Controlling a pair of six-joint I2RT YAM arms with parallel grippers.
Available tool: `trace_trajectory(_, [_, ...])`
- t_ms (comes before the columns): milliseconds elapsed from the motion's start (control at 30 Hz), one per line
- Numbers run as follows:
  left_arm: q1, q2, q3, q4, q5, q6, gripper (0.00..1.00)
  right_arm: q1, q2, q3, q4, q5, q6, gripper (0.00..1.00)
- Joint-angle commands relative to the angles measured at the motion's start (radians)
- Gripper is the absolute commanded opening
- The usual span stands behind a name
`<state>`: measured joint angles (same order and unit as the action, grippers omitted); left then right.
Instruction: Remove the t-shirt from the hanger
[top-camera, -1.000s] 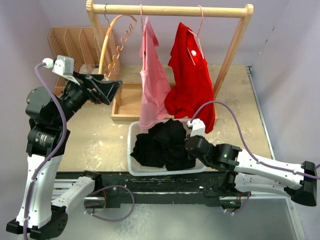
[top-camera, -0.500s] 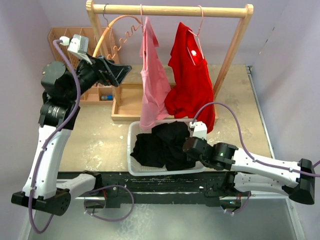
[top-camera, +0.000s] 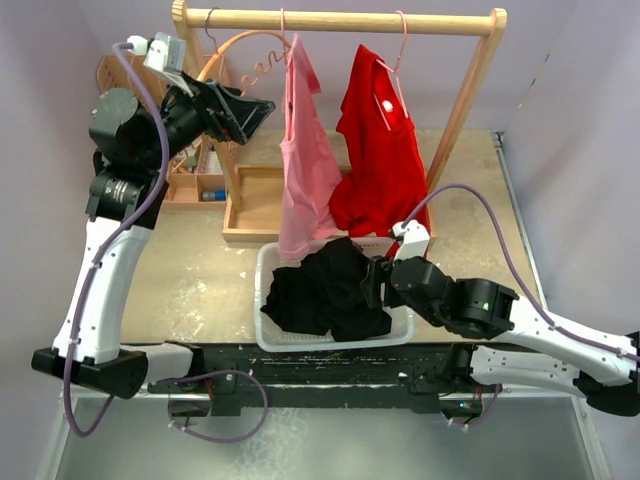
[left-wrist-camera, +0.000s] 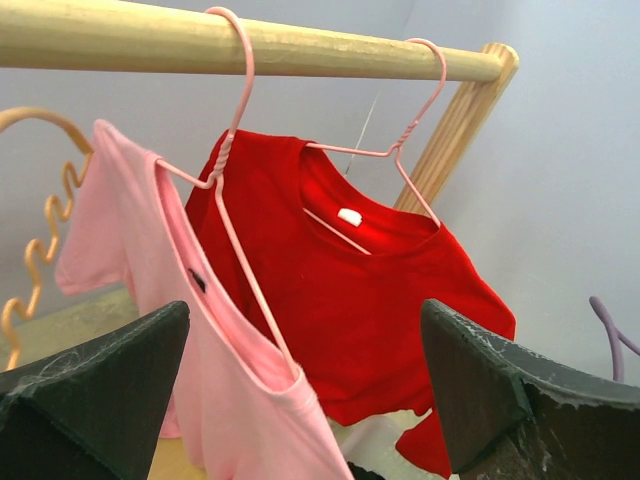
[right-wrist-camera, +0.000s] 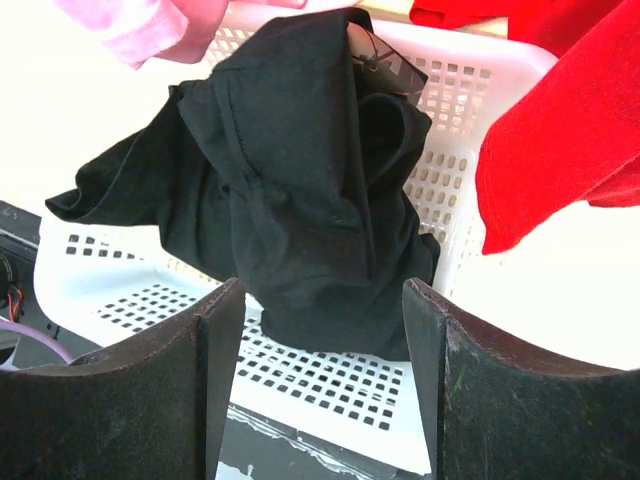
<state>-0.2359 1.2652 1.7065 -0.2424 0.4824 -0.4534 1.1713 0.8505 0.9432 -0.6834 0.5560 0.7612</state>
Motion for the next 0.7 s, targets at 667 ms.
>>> trace_trajectory(667, [-0.172, 0.285, 0.240, 0.002, -0.262, 0.157, 0.98, 0.006, 0.022, 0.077, 0.200, 0.001, -0.173, 0.53])
